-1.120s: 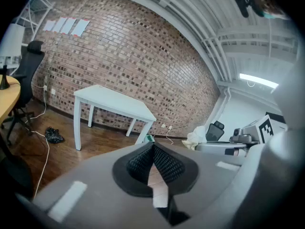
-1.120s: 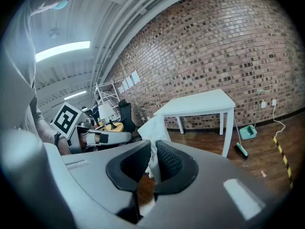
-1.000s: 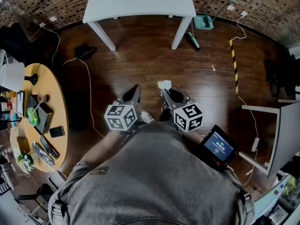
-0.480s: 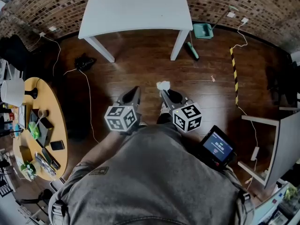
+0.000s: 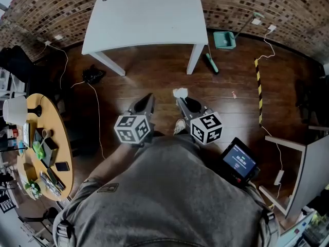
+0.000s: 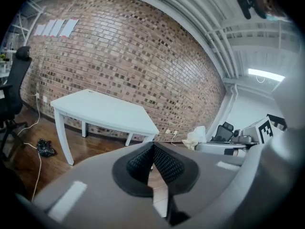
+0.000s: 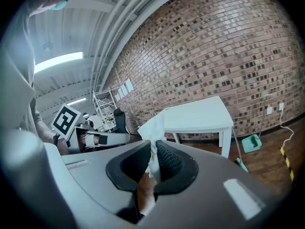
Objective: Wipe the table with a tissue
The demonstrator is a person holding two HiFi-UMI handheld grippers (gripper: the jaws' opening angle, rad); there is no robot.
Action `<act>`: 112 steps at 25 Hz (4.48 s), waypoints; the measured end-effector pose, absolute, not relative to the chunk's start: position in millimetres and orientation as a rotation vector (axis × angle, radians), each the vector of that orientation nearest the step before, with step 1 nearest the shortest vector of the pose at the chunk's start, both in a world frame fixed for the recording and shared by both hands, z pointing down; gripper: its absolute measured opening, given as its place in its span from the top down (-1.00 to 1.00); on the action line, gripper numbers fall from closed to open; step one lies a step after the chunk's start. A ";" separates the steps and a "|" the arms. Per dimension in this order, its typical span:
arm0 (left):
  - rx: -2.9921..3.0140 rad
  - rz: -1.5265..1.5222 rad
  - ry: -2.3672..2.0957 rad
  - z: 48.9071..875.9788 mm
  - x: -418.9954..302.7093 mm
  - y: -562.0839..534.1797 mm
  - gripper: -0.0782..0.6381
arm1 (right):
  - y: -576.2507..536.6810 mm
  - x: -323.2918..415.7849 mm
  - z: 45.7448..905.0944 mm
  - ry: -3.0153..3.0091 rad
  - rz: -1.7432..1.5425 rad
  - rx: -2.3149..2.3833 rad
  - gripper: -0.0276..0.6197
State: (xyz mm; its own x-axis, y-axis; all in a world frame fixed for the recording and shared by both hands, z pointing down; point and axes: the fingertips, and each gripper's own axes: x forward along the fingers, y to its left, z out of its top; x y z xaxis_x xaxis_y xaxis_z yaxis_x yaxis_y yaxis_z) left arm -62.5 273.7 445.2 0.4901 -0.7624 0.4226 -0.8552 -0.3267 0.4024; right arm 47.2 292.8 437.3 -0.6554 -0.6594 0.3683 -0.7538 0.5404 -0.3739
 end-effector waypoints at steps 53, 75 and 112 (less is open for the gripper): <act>2.223 0.280 -1.090 459.1 -117.1 -22.8 0.78 | 12.3 15.8 463.9 -2.355 0.801 1.416 0.78; 2.046 0.374 -1.233 499.2 -56.4 -97.9 0.78 | -85.1 94.7 524.8 -2.286 0.796 1.156 0.78; 1.911 0.482 -1.170 568.1 -87.9 -124.3 0.78 | -126.4 64.9 612.3 -2.040 0.788 0.991 0.78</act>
State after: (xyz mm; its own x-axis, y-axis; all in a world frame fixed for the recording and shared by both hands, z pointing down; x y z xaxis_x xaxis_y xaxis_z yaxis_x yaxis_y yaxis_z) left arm -87.9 -124.3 568.1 0.4939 -0.5487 0.6745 -0.8646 -0.2280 0.4477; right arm 64.9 -126.4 612.3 -0.4421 -0.3882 0.8086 -0.8308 0.5170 -0.2060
